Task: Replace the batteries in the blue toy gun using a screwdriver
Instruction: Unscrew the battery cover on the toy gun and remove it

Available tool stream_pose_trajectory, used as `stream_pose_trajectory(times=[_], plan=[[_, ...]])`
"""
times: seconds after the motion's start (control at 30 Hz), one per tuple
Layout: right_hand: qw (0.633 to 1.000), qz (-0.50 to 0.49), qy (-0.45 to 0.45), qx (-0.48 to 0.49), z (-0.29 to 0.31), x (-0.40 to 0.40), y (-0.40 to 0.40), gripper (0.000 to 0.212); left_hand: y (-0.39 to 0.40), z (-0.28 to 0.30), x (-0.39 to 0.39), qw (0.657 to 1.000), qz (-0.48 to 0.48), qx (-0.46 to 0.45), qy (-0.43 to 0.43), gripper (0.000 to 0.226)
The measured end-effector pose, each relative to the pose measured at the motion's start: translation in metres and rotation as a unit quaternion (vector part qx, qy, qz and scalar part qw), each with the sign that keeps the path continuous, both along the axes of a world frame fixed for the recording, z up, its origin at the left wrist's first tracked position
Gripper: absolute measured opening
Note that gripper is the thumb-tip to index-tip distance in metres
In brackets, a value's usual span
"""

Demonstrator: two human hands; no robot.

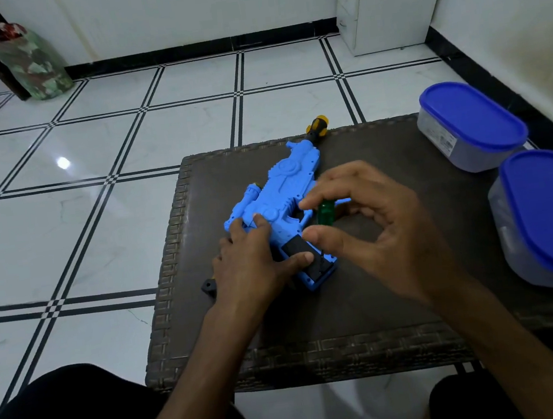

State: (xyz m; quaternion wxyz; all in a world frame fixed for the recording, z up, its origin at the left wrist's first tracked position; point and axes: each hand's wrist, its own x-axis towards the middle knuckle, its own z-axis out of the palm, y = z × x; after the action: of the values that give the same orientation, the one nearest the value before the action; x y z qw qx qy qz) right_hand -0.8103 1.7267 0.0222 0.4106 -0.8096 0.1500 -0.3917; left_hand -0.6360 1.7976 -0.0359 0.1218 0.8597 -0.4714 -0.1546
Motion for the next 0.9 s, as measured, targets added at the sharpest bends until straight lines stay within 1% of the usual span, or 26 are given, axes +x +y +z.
stream_pose_trajectory(times=[0.1,0.23,0.3,0.43,0.57,0.7,0.8,0.9], plan=[[1.000,-0.016,-0.014,0.003,-0.0010,0.0013,-0.0016,0.021,-0.0001,-0.0003,-0.0008,1.000,0.005,0.000,-0.002,0.101],[0.999,0.009,-0.017,0.049,-0.0005,-0.0012,-0.0004,0.034,-0.0002,-0.0002,-0.0010,1.000,0.003,-0.003,-0.005,0.100],[0.999,0.022,-0.007,0.047,0.0000,-0.0032,-0.0004,0.030,0.0000,0.0007,-0.0017,1.000,0.006,0.002,-0.003,0.099],[1.000,0.017,-0.002,0.011,-0.0004,-0.0019,-0.0020,0.018,0.0002,0.0003,-0.0008,1.000,0.004,0.000,0.001,0.102],[1.000,-0.009,-0.008,-0.003,-0.0009,0.0000,-0.0034,0.019,0.0001,-0.0011,-0.0004,1.000,0.007,-0.004,0.003,0.102],[0.999,0.020,-0.008,0.047,-0.0003,-0.0027,-0.0024,0.031,-0.0003,-0.0005,-0.0018,1.000,0.008,-0.001,-0.004,0.102],[0.999,0.026,0.007,0.026,0.0004,-0.0037,-0.0017,0.027,-0.0003,-0.0004,-0.0015,1.000,0.006,0.001,-0.005,0.101],[1.000,0.008,0.009,-0.004,0.0011,-0.0020,-0.0019,0.021,0.0003,-0.0005,-0.0004,1.000,0.005,-0.001,0.001,0.100]])
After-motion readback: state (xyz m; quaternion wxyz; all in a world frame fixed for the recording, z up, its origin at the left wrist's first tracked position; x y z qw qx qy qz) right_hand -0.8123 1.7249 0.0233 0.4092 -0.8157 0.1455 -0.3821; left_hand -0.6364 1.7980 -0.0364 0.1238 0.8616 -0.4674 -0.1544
